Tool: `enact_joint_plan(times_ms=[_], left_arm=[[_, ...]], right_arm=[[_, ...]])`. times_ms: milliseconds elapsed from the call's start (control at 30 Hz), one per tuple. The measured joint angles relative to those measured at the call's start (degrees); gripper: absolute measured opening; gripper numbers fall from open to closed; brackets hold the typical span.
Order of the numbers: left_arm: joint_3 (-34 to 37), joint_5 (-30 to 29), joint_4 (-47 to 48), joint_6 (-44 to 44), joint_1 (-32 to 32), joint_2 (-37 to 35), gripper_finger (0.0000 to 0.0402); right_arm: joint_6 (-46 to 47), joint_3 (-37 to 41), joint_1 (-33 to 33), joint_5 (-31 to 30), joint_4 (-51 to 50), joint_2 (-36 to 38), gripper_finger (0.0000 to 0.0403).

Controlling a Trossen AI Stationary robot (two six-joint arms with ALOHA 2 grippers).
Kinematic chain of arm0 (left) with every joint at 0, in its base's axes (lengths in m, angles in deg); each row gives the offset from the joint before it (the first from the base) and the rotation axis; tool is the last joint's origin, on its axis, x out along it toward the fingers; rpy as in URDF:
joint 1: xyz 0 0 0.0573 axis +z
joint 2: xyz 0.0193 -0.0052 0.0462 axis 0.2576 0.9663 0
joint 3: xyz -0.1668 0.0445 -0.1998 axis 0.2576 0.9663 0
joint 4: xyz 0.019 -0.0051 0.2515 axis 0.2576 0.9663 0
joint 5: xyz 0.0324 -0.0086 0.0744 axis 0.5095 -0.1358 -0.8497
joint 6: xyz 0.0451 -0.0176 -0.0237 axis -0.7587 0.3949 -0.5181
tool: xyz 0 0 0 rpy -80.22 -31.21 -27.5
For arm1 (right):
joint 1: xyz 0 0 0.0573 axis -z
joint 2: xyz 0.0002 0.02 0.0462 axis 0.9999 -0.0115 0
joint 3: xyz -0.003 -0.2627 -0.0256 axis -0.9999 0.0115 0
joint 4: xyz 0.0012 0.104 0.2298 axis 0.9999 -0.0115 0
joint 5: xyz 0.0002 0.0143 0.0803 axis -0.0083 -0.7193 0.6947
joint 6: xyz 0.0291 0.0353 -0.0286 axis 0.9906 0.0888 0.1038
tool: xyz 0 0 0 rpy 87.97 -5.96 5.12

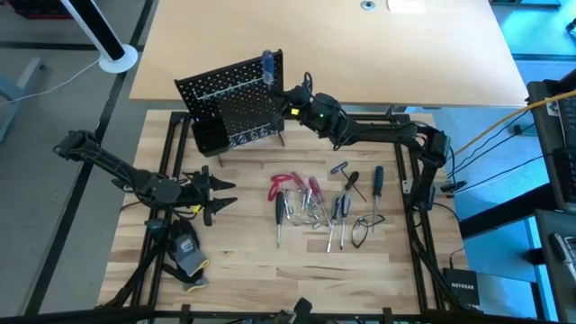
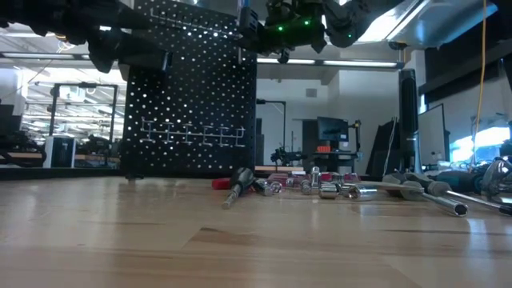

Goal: Hang tools onto peg board
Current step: Hang the blue screwdriver onto the peg board

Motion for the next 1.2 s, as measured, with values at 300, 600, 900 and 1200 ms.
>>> enact_joint_plan(times_ms=[300,600,900,1200], left_arm=[[0.0,0.0,0.0,0.0,0.2,0.0,0.0210],[0.0,0.0,0.1,0.0,0.2,0.0,0.0210],[0.0,0.0,0.1,0.1,0.1,0.0,0.0210],[0.0,0.0,0.1,0.1,0.1,0.0,0.0210]], right_arm=[[2.2,-0.1,-0.1,-1.5,0.6,-2.5,0.0017],[2.0,-0.2,-0.1,-2.0,0.8,-2.8,0.0017],[-1.3,-0.1,-0.1,-4.9,1.1,-2.9,0.0017],[0.0,0.1,0.1,-6.4,-0.9,-3.0,0.0059]])
